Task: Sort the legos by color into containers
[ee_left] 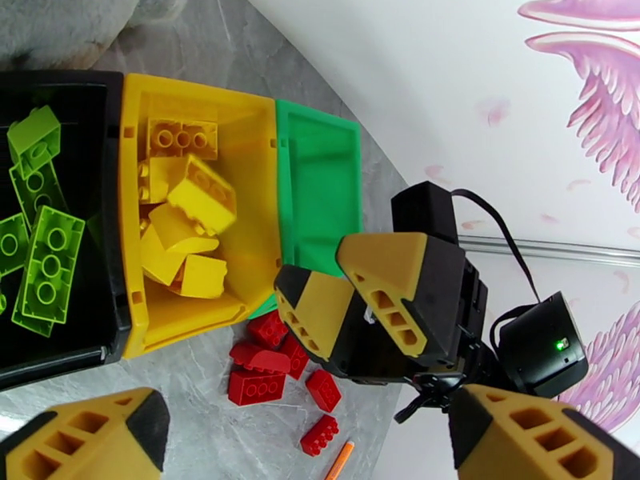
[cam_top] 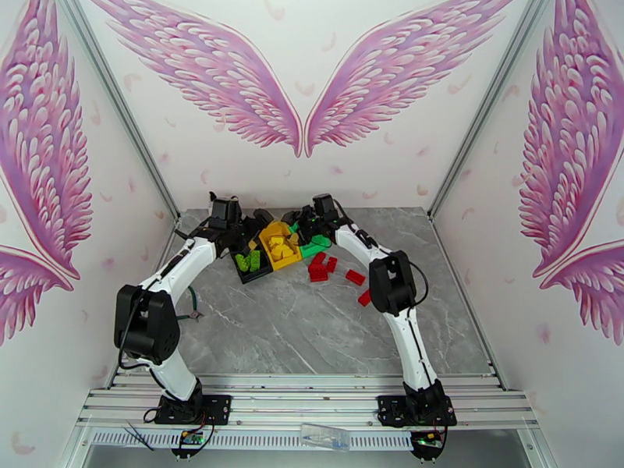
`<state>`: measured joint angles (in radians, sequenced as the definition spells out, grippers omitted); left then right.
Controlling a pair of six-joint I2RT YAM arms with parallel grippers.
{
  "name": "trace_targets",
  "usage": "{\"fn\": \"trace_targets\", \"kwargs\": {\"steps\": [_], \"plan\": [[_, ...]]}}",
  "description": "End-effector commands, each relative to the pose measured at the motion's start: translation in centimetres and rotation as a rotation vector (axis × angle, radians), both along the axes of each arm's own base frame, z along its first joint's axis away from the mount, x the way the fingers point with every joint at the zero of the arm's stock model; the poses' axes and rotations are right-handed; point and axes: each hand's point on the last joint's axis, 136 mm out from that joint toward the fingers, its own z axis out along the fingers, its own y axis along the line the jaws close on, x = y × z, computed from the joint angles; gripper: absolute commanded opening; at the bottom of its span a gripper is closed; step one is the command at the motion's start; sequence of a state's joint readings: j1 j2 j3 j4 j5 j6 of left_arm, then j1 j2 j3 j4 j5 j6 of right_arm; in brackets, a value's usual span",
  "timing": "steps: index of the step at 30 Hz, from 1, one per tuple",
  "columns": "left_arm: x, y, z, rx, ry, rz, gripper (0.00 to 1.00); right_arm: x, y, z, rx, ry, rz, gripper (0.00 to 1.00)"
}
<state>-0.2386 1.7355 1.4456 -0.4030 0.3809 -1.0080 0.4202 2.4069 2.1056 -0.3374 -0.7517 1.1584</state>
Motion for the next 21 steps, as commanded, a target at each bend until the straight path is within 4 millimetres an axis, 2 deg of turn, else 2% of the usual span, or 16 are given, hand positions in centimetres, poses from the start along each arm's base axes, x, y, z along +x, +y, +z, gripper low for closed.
{"fn": "trace_targets", "kwargs": {"steps": [1,4,9,15,21], "plan": [[-1.6,-0.2,-0.1,0.104,0.012,-0.047,0.98,-2.6,-2.4,1.3,-0.103,-0.018,0.031,0.69],[-2.3,-1.1,-1.1,0.192,0.034,-0.095,0.98,-5.1,-5.6,0.7,-0.24,-0.017,0.038,0.7],[-3.5,-3.8,-2.5,0.309,0.053,-0.188,0.98,-9.9,-12.1,-1.8,-0.47,0.047,0.012,0.72],[-5.1,-7.8,-4.4,0.427,0.062,-0.305,0.97,-14.7,-19.3,-5.0,-0.661,0.167,-0.09,0.63],[-6.8,-10.9,-6.0,0.544,0.063,-0.429,0.97,-18.1,-24.0,-7.4,-0.795,0.26,-0.155,0.64]]}}
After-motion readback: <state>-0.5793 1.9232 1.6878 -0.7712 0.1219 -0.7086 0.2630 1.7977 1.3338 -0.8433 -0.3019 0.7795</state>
